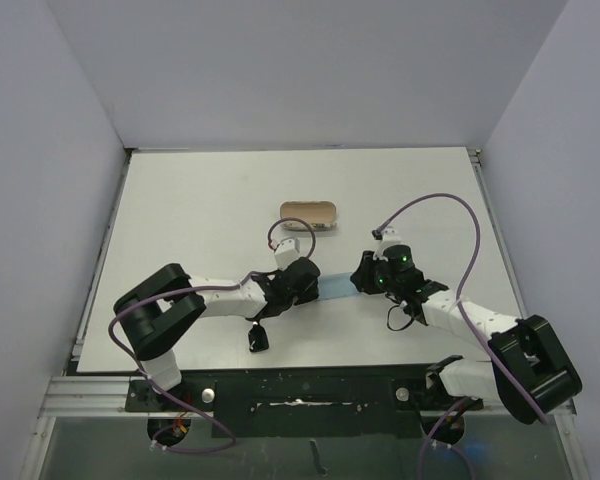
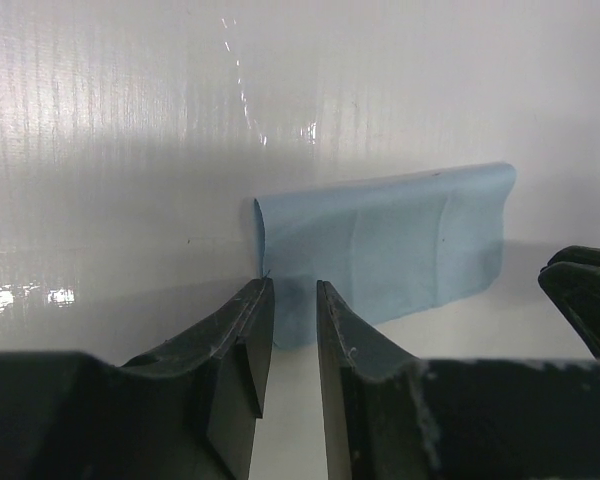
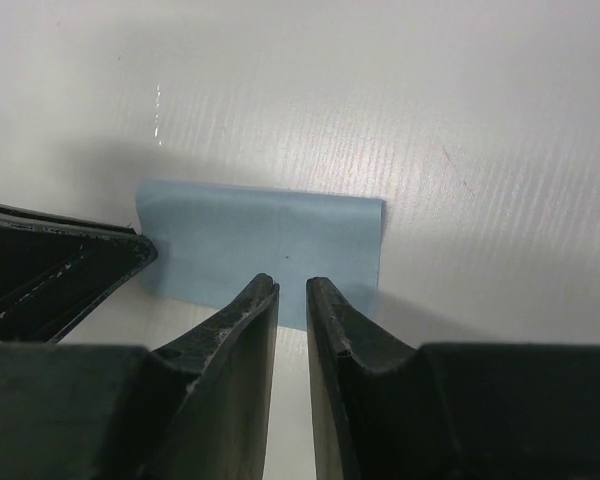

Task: Organize the sunglasses
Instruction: Fold the glasses cleaning cloth at the center of the board, then pick up the glasses cleaning cloth from the center of the board.

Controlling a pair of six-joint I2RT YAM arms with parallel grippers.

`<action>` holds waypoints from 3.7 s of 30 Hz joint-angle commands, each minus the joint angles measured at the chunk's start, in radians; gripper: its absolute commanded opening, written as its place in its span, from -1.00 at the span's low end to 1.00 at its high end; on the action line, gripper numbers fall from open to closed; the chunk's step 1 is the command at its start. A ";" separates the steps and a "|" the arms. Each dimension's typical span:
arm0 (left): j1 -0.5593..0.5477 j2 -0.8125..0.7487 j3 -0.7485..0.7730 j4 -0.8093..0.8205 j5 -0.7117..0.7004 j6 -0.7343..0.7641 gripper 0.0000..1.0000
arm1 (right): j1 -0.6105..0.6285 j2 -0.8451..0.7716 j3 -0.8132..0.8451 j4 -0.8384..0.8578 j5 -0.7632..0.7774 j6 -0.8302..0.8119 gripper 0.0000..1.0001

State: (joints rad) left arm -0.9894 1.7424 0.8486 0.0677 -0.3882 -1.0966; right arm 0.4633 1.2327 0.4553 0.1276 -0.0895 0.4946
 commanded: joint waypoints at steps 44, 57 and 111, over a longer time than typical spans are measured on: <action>-0.008 0.036 0.095 -0.186 -0.024 -0.027 -0.55 | -0.005 0.118 0.067 -0.050 0.117 0.007 -0.48; -0.008 0.078 0.148 -0.252 -0.017 -0.016 -0.52 | 0.006 0.153 0.079 -0.077 0.138 0.004 -0.49; -0.006 0.035 0.134 -0.362 -0.031 -0.023 -0.50 | 0.061 0.169 0.072 -0.094 0.162 0.038 -1.00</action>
State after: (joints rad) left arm -0.9932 1.7935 0.9936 -0.1726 -0.3973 -1.1255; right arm 0.5182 1.3960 0.5205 0.0425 0.0498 0.5289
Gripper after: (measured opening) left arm 0.248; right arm 0.045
